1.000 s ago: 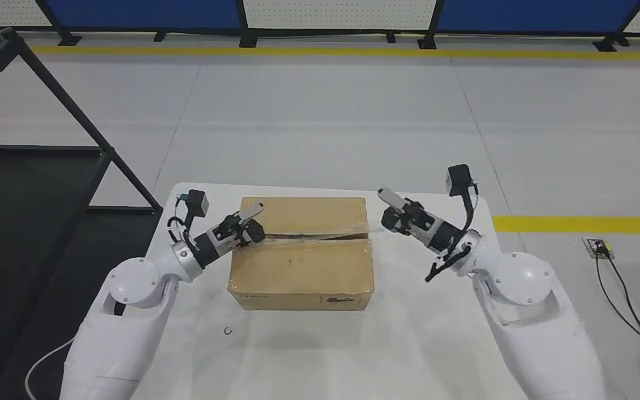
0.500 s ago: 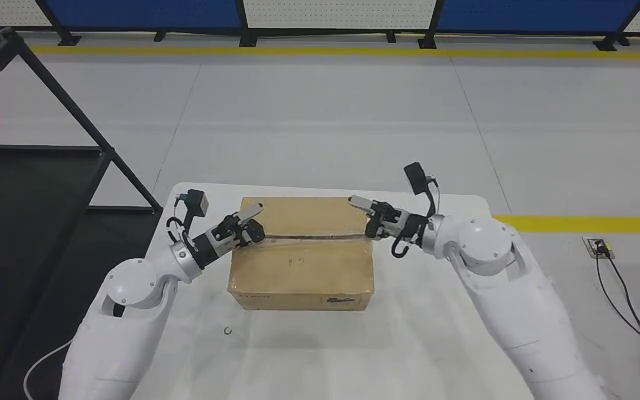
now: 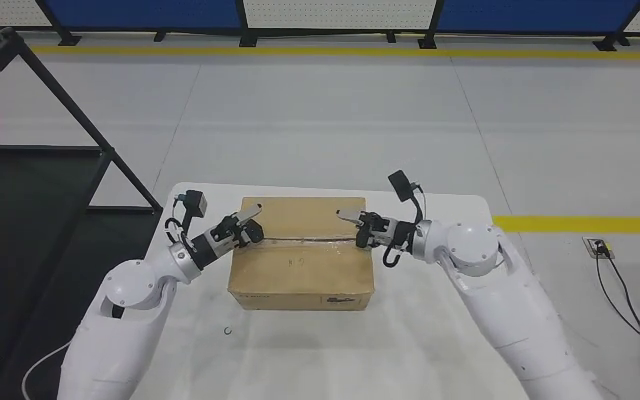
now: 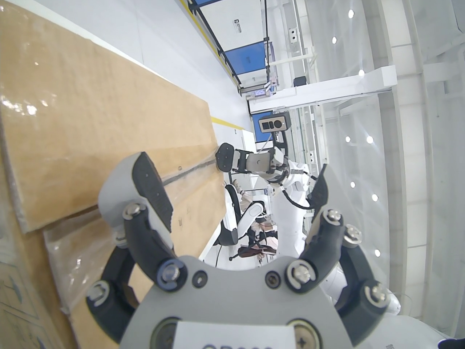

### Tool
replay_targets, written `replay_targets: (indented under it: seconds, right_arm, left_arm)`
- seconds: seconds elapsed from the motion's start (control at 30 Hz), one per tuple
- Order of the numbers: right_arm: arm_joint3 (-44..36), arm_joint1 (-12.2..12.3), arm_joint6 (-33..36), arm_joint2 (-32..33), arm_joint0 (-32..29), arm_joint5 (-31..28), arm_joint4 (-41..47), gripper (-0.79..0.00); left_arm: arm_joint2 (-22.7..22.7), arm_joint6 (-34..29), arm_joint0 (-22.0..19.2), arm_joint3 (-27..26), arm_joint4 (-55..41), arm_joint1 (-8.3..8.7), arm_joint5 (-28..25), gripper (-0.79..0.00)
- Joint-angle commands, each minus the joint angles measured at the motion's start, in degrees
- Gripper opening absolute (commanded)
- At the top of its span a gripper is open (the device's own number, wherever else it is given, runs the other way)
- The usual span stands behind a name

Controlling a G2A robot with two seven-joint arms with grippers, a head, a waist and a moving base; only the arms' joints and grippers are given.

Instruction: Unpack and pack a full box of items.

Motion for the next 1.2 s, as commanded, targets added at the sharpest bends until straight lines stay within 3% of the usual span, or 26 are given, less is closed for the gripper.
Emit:
replay_targets:
  seconds: [0.0, 0.5, 1.17]
  right_arm:
    - [0.61, -0.28, -0.32, -0.63, 0.36, -0.62, 0.73, 0.0]
    - [8.72, -4.0, -1.03, -8.44, 5.88, -3.3, 6.98, 0.0]
    - [19.2, -11.67, -7.61, -18.52, 12.12, -9.34, 14.17, 0.0]
  left_arm:
    - [-0.33, 0.08, 0.38, -0.16, -0.26, 0.07, -0.1, 0.0]
    - [-5.69, 3.14, 5.81, -3.33, -3.09, 0.93, -2.72, 0.0]
    - [-18.38, 6.09, 19.15, -11.35, -8.63, 2.49, -7.33, 0.0]
